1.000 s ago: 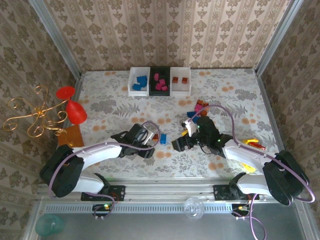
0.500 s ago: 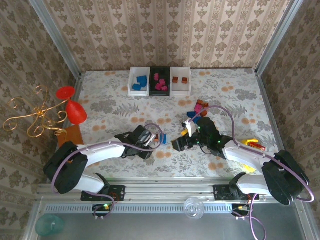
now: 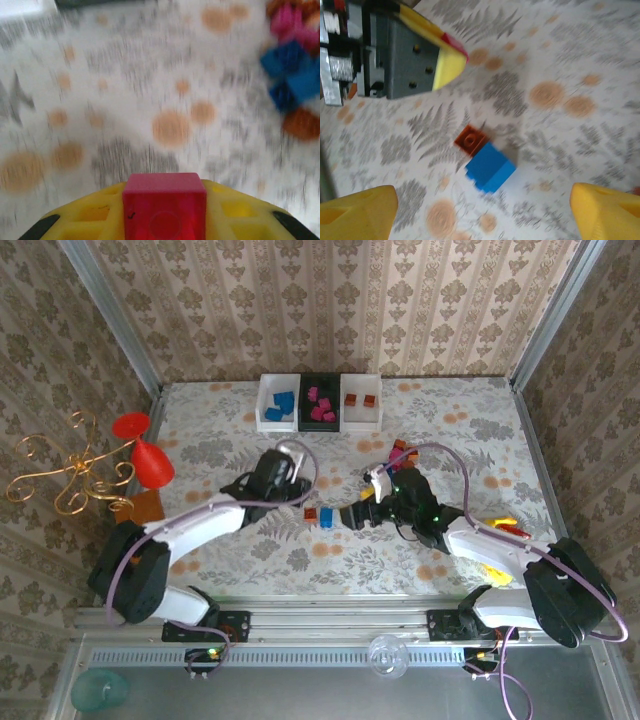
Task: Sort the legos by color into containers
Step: Place the lego in the container.
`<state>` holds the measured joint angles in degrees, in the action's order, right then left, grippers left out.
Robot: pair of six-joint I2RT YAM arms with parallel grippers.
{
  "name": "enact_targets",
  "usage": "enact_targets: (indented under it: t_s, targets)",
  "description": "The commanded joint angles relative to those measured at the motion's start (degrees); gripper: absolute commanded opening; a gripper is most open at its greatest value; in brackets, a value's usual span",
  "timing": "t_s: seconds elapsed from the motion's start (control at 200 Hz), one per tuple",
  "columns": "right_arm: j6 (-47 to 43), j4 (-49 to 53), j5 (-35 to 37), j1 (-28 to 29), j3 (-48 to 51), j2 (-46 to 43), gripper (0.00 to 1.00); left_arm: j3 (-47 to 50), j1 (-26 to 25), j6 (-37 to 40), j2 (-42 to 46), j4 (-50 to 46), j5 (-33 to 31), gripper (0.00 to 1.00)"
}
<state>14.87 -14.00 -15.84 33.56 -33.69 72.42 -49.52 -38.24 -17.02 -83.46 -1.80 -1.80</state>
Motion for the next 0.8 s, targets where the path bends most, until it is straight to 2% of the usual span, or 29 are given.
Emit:
enact_targets:
  t_s: [0.0, 0.27, 0.435, 0.655, 0.735, 0.795]
  targets:
    - [2.8, 0.1, 11.2, 0.3, -1.9, -1.0, 0.91, -8.9, 2.1, 2.3, -6.7, 5.4, -1.0, 0.32]
    - [2.5, 0.9, 23.1, 0.3, 0.8, -3.2, 0.91, -33.0, 7.8, 5.6, -28.5, 4.3, -2.1, 0.33]
    - [1.5, 1.0, 24.5, 0.2, 3.3, -6.7, 0.92, -50.8, 10.1, 6.8, -41.8, -1.8, 0.0, 0.34]
    - [1.5, 1.8, 24.1, 0.1, 3.3, -7.3, 0.92, -68.3, 11.0, 10.4, -53.1, -8.8, -6.0, 0.39]
    - [1.7, 2.3, 25.0, 0.0, 3.2, -7.4, 0.92, -73.4, 11.0, 11.2, -55.4, -11.6, -6.6, 0.44]
    - [1.7, 2.9, 26.3, -0.1, 3.0, -7.5, 0.92, -75.4, 10.9, 11.2, -55.7, -13.3, -5.8, 0.53]
